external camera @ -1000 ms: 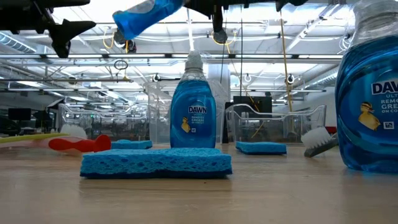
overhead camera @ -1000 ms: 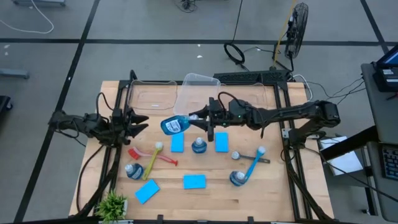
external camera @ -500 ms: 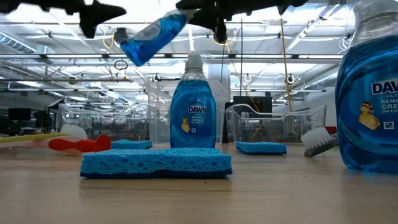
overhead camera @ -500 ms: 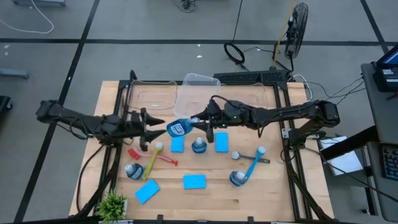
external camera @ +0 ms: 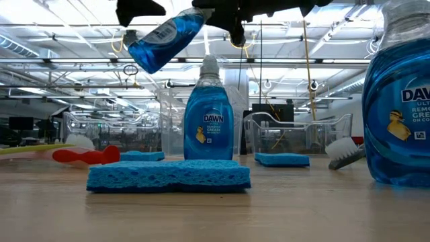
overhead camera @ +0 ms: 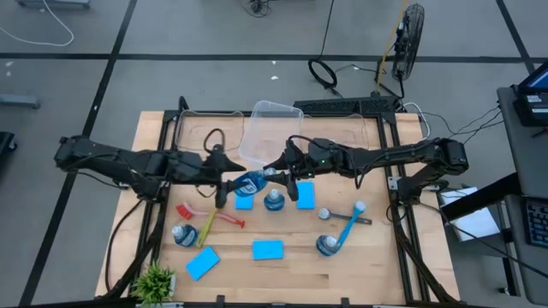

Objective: Pick & Place Kitchen Sink Supplies
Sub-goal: Put the blue dishwashing liquid into the left transparent bin

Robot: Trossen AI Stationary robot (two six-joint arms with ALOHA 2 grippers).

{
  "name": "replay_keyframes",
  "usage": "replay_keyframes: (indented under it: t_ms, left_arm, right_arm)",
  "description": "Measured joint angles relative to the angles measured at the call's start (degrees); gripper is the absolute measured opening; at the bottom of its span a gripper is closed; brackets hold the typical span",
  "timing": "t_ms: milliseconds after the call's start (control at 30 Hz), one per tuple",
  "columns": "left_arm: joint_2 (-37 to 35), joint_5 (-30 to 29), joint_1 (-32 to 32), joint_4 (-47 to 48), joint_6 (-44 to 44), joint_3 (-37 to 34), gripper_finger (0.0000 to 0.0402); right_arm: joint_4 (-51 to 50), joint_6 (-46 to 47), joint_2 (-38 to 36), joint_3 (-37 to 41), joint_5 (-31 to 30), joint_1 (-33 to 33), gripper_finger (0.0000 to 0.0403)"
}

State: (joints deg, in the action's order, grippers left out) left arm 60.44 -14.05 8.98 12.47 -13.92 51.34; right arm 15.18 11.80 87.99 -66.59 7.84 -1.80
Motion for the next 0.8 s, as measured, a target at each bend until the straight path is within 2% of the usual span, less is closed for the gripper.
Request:
replay_keyframes:
  t_ms: [433,800]
  left_arm:
    - [8.68,9.85,-4.99,2.0,0.09,6.23,0.0223]
    - [14.07,14.82,-7.24,2.48,0.29,9.11,0.0223]
  right_arm:
    - [-2.92,-2.31,0.0,0.0,1.41,0.39,0.012]
    - [-3.92,-3.53,0.0,0.0,1.48,0.42,0.012]
